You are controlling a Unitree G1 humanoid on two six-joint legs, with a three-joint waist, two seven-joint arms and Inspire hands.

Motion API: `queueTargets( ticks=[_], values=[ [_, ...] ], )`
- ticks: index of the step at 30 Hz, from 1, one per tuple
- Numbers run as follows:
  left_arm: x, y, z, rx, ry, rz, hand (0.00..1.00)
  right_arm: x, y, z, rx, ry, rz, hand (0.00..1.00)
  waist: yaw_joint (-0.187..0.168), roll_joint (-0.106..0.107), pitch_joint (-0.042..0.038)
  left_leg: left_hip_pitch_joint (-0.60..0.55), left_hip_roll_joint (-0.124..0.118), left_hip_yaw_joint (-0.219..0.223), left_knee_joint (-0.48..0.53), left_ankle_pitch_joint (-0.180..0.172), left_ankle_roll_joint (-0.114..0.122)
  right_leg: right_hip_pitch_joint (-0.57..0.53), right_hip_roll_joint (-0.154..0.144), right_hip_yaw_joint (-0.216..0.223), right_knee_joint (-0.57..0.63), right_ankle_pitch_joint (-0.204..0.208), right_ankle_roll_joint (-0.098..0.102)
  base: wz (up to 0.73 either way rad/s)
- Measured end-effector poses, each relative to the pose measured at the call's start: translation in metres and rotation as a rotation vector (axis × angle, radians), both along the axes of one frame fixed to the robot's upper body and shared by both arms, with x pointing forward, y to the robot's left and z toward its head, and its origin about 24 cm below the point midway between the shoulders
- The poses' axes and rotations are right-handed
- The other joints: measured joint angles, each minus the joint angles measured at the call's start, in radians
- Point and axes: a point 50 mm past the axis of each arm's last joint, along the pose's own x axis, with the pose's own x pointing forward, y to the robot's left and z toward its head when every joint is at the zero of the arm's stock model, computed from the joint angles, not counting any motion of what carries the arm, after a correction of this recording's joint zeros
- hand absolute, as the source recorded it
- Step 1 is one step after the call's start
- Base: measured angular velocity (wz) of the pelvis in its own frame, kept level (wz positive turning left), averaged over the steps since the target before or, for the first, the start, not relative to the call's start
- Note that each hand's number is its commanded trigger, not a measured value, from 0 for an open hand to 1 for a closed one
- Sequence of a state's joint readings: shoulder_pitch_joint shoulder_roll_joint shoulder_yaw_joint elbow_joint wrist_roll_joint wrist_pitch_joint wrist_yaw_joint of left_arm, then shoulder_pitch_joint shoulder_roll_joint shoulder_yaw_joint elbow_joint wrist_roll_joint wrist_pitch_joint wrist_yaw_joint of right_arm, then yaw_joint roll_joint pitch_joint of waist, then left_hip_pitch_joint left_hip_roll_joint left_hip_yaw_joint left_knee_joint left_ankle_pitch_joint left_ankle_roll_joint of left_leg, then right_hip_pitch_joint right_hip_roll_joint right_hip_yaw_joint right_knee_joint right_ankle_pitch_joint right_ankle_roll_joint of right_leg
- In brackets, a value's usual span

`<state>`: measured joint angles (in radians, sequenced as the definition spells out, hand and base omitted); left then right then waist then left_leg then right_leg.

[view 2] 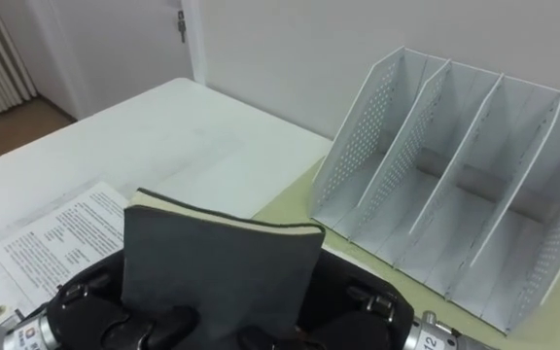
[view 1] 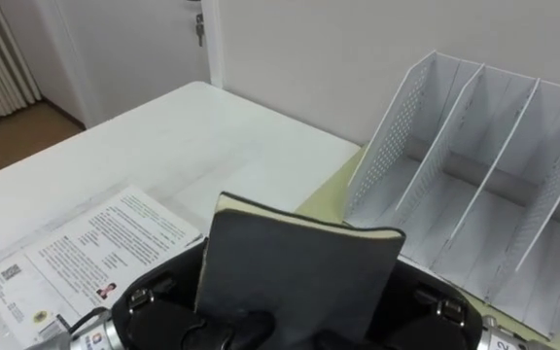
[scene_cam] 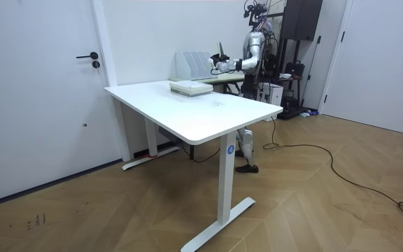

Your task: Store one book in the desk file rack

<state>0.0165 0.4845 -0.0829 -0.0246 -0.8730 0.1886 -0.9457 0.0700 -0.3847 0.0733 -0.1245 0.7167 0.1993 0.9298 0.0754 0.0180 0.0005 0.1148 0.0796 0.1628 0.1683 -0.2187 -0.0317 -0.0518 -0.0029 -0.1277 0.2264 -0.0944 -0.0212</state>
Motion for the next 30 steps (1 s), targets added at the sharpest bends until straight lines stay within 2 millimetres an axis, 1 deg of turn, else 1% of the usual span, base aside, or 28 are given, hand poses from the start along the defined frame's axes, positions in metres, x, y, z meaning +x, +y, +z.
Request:
queueTargets(
  ticks=[1, 5, 6, 7, 11, 13, 16, 18, 20, 23, 25, 26, 28, 30],
  values=[
    [0.0, 0.0, 0.0, 0.0, 0.0, 0.0, 1.0, 0.0, 0.0, 0.0, 0.0, 0.0, 0.0, 1.0, 0.0, 0.003, -0.0013, 0.0, 0.0, 0.0, 0.0, 0.0, 0.0, 0.0, 0.0, 0.0, 0.001, -0.001, -0.001, 0.0],
    [0.0, 0.0, 0.0, 0.0, 0.0, 0.0, 0.99, 0.0, 0.0, 0.0, 0.004, 0.0, 0.001, 1.0, 0.001, 0.004, -0.0008, 0.001, -0.001, 0.0, 0.0, 0.0, 0.0, -0.004, -0.002, 0.0, 0.011, -0.008, -0.002, 0.0],
    [0.0, 0.0, 0.0, -0.001, -0.001, -0.001, 0.0, 0.0, 0.0, 0.0, 0.007, 0.001, 0.001, 1.0, 0.001, 0.004, -0.0008, 0.002, -0.001, 0.0, 0.001, 0.0, 0.0, -0.004, -0.004, -0.001, 0.013, -0.01, -0.002, 0.0],
    [0.0, 0.0, 0.0, 0.0, -0.002, -0.001, 0.0, 0.0, 0.0, -0.001, 0.008, 0.005, 0.001, 1.0, 0.002, 0.004, -0.0008, 0.002, -0.002, 0.0, 0.001, 0.0, 0.0, -0.004, -0.008, -0.002, 0.013, -0.011, -0.001, 0.0],
    [0.0, 0.0, 0.0, 0.003, 0.002, 0.01, 0.0, -0.001, 0.001, -0.004, 0.023, 0.025, 0.006, 1.0, 0.001, 0.0, 0.0008, 0.001, -0.002, 0.0, 0.001, 0.0, 0.0, -0.003, -0.01, -0.005, 0.014, -0.015, -0.001, 0.0],
    [0.001, 0.001, 0.0, 0.008, 0.007, 0.027, 0.0, -0.002, 0.001, -0.006, 0.023, 0.035, 0.002, 1.0, -0.001, -0.006, 0.0035, 0.0, -0.002, 0.0, 0.001, 0.0, 0.0, -0.003, -0.012, -0.007, 0.014, -0.017, 0.0, 0.04],
    [0.002, 0.001, 0.0, 0.013, 0.01, 0.041, 0.0, -0.001, -0.001, -0.006, 0.013, 0.037, -0.011, 1.0, 0.0, -0.017, 0.0046, 0.001, -0.002, 0.002, 0.001, 0.0, 0.0, -0.002, -0.012, -0.007, 0.013, -0.017, 0.0, 0.0],
    [0.002, 0.003, -0.004, 0.009, 0.024, 0.058, 0.0, -0.001, -0.003, -0.005, 0.009, 0.035, -0.023, 1.0, -0.001, -0.02, 0.006, 0.003, -0.003, 0.002, 0.001, 0.0, 0.0, -0.001, -0.011, -0.007, 0.014, -0.018, 0.001, 0.0],
    [0.003, 0.005, -0.008, 0.013, 0.047, 0.085, 0.0, 0.0, -0.007, -0.004, 0.005, 0.029, -0.046, 1.0, -0.011, -0.021, 0.0065, 0.002, -0.004, 0.002, 0.001, 0.0, 0.0, 0.001, -0.011, -0.009, 0.014, -0.019, 0.003, 0.05],
    [-0.002, 0.011, -0.022, 0.036, 0.108, 0.138, 0.0, 0.003, -0.011, -0.003, -0.001, 0.028, -0.09, 1.0, -0.021, -0.022, 0.0074, 0.007, -0.005, 0.007, 0.0, 0.0, 0.0, 0.005, -0.01, -0.01, 0.013, -0.02, 0.003, -0.02],
    [-0.011, 0.019, -0.041, 0.077, 0.19, 0.19, 0.0, 0.005, -0.017, -0.001, -0.011, 0.027, -0.146, 1.0, -0.037, -0.026, 0.01, 0.016, -0.003, 0.03, -0.002, 0.0, 0.0, 0.01, -0.01, -0.006, 0.013, -0.021, 0.004, -0.05],
    [-0.014, 0.021, -0.045, 0.094, 0.206, 0.198, 0.0, 0.006, -0.019, 0.0, -0.013, 0.024, -0.164, 1.0, -0.039, -0.028, 0.0104, 0.016, -0.003, 0.031, -0.002, 0.0, 0.0, 0.011, -0.01, -0.006, 0.014, -0.022, 0.004, 0.0],
    [-0.02, 0.023, -0.057, 0.156, 0.248, 0.214, 0.0, 0.01, -0.028, 0.005, -0.019, 0.01, -0.234, 1.0, -0.044, -0.036, 0.0154, 0.017, -0.004, 0.031, -0.002, 0.0, 0.0, 0.01, -0.009, -0.005, 0.016, -0.022, 0.004, 0.0],
    [-0.023, 0.024, -0.067, 0.18, 0.28, 0.224, 0.0, 0.014, -0.03, 0.01, -0.019, -0.01, -0.253, 1.0, -0.047, -0.039, 0.0161, 0.018, -0.004, 0.031, -0.002, 0.0, 0.0, 0.009, -0.009, -0.004, 0.017, -0.022, 0.004, -0.02]
  ],
)
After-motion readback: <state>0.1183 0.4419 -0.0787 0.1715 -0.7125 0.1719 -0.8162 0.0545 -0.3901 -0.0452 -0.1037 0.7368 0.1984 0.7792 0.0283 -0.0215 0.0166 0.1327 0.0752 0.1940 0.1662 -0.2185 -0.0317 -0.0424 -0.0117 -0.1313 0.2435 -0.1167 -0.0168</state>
